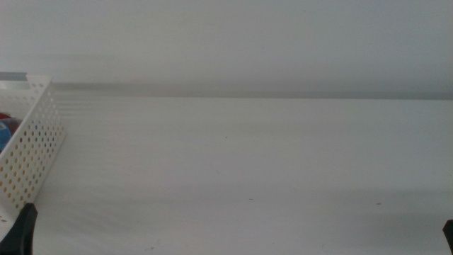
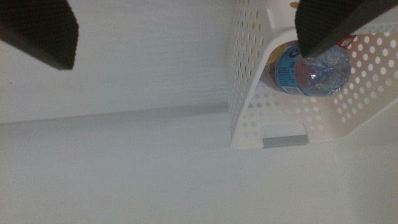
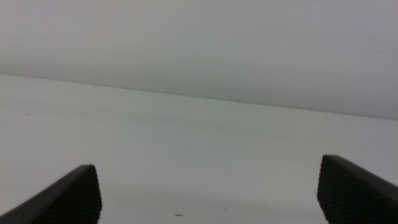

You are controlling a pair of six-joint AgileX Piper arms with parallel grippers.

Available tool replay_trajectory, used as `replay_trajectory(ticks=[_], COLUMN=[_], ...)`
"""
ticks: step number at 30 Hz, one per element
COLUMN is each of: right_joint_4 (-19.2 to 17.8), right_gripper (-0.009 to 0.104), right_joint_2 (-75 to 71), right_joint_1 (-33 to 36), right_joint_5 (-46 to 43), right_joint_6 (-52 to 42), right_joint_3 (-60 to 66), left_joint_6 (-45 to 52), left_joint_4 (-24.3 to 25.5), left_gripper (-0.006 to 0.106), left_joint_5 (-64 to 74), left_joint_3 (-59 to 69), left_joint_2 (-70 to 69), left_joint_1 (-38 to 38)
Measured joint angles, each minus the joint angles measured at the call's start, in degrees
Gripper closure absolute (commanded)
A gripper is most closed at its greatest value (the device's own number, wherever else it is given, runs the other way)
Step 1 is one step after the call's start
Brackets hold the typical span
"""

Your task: Use arms to grab the bottles and put them into the dustbin to the left of the table.

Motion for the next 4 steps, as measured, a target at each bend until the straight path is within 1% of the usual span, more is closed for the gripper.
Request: replay_trajectory(ticks=[4], right_joint_4=[0.0], right_gripper=[0.003], right_joint_2=[0.0], right_joint_1=[0.0], right_joint_5=[0.0], right_joint_6=[0.0], right_joint_3=[0.0], left_joint_6=[0.0], left_joint_4=[0.7], left_gripper=[0.007], left_joint_5=[0.0], left_joint_3=[0.0], left_joint_2=[0.0], left_joint_1=[0.0])
